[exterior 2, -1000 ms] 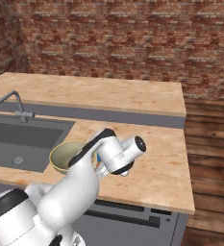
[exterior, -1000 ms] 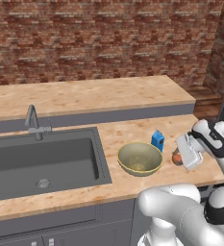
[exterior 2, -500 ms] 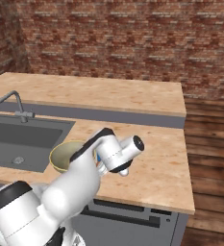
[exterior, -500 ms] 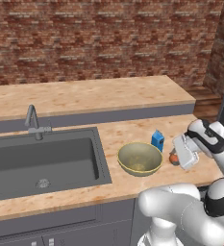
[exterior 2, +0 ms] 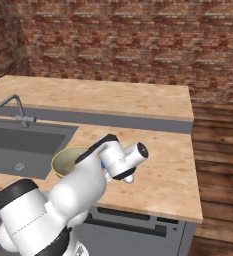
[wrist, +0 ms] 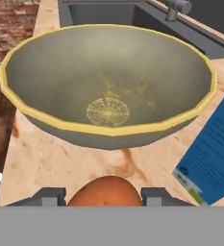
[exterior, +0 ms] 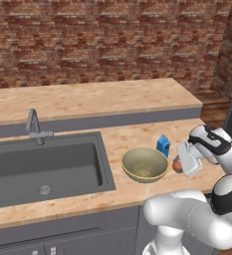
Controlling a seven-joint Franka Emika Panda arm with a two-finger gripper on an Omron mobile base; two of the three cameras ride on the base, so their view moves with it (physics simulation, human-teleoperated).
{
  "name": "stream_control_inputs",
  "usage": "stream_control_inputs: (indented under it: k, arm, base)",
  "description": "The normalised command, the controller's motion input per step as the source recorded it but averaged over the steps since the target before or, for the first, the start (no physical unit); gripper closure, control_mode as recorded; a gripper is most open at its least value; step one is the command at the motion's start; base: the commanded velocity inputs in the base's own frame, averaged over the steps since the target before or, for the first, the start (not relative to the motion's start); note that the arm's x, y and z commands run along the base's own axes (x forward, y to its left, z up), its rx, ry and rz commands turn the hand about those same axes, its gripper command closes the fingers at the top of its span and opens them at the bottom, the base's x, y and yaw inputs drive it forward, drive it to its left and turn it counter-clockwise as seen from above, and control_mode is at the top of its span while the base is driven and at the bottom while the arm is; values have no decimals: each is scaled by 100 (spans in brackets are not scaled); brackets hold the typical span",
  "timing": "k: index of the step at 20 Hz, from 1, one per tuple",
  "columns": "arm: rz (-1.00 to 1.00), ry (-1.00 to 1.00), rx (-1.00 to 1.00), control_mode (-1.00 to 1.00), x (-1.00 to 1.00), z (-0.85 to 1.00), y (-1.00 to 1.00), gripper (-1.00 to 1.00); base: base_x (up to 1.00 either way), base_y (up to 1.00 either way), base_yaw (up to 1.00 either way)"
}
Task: Gather the eggs and milk located in the vicinity of the sink area and place them right next to the bowl.
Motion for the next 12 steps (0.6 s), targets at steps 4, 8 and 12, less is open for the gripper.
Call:
stream_control_inputs:
  k: [4, 8, 12]
  arm:
    - [0, 0, 0, -100, 21, -16, 6, 100]
    - [0, 0, 0, -100, 16, -12, 2, 100]
    - [0, 0, 0, -100, 10, -14, 0, 100]
  base:
    - [0, 0, 0]
    - [0, 0, 0]
    - [0, 0, 0]
